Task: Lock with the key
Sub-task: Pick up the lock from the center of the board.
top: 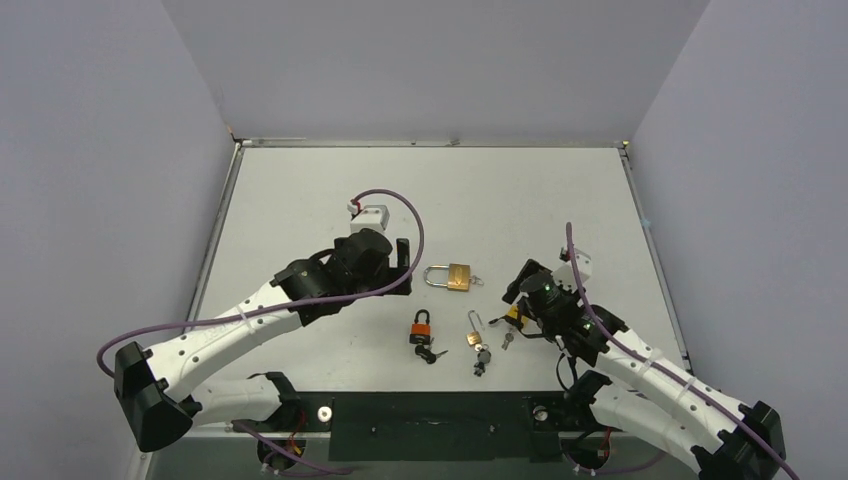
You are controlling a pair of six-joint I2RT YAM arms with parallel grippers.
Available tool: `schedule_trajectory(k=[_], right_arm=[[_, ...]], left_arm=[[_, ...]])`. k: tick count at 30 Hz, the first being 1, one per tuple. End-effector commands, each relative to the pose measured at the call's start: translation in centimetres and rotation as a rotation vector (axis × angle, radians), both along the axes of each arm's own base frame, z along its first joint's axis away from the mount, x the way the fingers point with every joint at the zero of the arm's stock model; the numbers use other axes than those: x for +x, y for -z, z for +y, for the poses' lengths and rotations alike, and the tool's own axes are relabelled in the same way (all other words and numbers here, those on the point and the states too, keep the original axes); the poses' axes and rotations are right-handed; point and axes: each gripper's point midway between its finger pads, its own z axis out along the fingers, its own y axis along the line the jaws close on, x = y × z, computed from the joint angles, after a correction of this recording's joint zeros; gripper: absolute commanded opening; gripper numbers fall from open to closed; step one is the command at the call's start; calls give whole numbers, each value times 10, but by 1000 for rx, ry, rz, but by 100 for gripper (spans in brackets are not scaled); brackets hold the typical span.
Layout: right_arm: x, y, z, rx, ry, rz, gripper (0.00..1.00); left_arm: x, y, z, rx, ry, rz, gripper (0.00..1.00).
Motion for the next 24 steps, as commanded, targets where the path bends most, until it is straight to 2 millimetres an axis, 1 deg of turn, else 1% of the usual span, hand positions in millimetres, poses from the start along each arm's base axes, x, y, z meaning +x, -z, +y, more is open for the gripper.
schedule_trajectory(k=[1,5,9,16,24], right_arm=[[3,15,0,33,55,11,75],[1,33,-1,10,60,58,71],[-3,51,-1,0,58,110,71],[-1,66,-2,-7,44,166,71],[-4,84,8,22,-6,233,69]], left_arm=[[-2,-8,-2,-54,13,-10,87],[-4,-7,-1,-64,16,0,88],[-4,-6,-2,-76,18,6,88],[-4,-5,-7,-90,31,15,88],[-4,-4,-10,-94,38,28,88]])
